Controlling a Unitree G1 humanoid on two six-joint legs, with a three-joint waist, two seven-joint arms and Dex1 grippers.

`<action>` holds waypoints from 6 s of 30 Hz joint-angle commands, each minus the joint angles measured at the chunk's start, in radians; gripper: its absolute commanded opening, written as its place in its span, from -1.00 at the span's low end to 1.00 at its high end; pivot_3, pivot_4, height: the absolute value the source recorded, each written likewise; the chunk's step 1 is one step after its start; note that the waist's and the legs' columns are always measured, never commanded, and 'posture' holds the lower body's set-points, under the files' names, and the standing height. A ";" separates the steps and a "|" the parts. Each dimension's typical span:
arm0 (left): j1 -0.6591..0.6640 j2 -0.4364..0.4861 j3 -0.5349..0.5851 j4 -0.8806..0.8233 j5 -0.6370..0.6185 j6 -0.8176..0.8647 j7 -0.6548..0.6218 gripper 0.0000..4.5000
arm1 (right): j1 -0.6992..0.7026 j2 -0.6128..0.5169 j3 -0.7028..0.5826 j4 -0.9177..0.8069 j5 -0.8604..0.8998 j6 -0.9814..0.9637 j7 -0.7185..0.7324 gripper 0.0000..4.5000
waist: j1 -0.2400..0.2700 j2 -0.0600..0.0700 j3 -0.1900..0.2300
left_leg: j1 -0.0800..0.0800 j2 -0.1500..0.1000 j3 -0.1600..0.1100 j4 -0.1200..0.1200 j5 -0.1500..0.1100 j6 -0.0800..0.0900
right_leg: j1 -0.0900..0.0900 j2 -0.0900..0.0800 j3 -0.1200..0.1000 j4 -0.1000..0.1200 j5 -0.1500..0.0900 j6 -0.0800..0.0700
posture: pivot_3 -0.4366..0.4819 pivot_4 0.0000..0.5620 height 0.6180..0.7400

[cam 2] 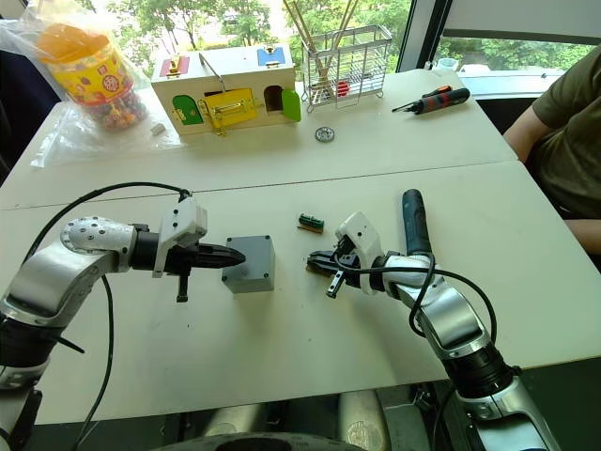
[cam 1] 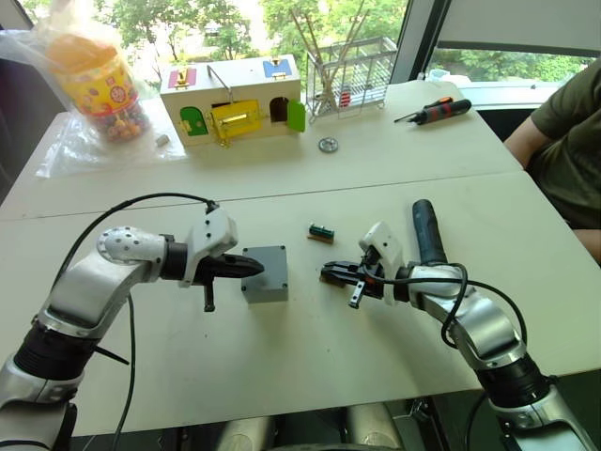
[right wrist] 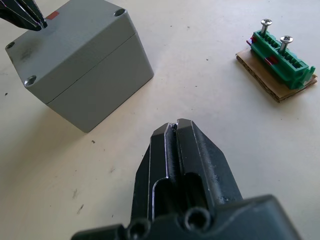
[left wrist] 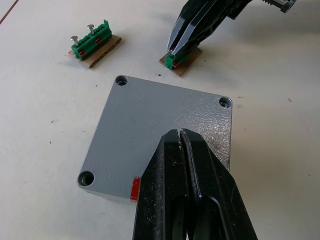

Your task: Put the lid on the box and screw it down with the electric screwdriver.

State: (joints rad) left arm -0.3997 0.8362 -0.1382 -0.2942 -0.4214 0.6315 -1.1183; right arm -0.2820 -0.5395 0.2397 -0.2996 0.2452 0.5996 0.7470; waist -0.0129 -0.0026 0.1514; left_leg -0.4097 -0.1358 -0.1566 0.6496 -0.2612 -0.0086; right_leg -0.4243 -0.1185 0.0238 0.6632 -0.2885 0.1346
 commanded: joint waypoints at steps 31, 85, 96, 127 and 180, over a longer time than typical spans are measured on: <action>0.055 0.030 0.126 0.010 -0.025 0.019 0.036 -1.00 | -0.250 0.181 0.014 0.071 0.090 0.031 0.006 -0.97 | -0.004 0.000 0.000 | 0.000 -0.001 0.000 0.000 0.000 0.000 | -0.001 0.000 0.000 0.002 0.000 0.000 | -0.05 -0.47 1.00; -0.109 -0.100 0.006 -0.024 -0.054 -0.006 -0.004 -1.00 | -0.371 -0.204 -0.341 -0.092 0.241 0.496 -0.013 1.00 | 0.000 0.000 0.000 | 0.000 -0.002 0.000 0.001 0.000 0.000 | 0.001 -0.001 0.000 0.000 0.000 0.000 | -0.05 -0.47 1.00; -0.162 -0.203 -0.100 -0.018 -0.010 -0.084 -0.021 -1.00 | -0.502 -0.600 -0.192 0.190 0.458 1.015 0.044 1.00 | 0.003 0.000 0.000 | 0.000 0.000 0.006 0.001 -0.001 0.002 | 0.001 -0.003 0.001 -0.001 0.000 0.000 | -0.05 -0.47 1.00; -0.018 -0.278 -0.103 -0.112 0.008 -0.062 0.177 -1.00 | -0.764 -0.379 0.380 0.588 0.394 1.015 -0.095 0.22 | 0.000 -0.010 -0.005 | 0.000 0.002 0.014 0.004 -0.003 0.005 | -0.001 -0.002 0.003 -0.001 0.000 0.000 | -0.05 -0.47 1.00; 0.017 -0.049 0.068 0.041 -0.038 0.005 0.075 -0.21 | -0.199 0.429 -0.145 -0.120 0.316 -0.025 -0.264 -0.21 | -0.031 -0.002 0.000 | 0.001 0.004 0.014 0.000 -0.004 0.002 | -0.006 -0.001 0.001 0.003 0.001 0.000 | -0.05 -0.47 1.00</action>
State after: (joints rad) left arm -0.3787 0.7763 -0.0905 -0.2372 -0.4539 0.6441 -1.0385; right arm -0.4691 -0.1257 0.0891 -0.3888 0.5673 0.6320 0.4710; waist -0.0442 -0.0041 0.1518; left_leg -0.4089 -0.1319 -0.1423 0.6499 -0.2651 -0.0065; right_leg -0.4303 -0.1190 0.0249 0.6659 -0.2871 0.1343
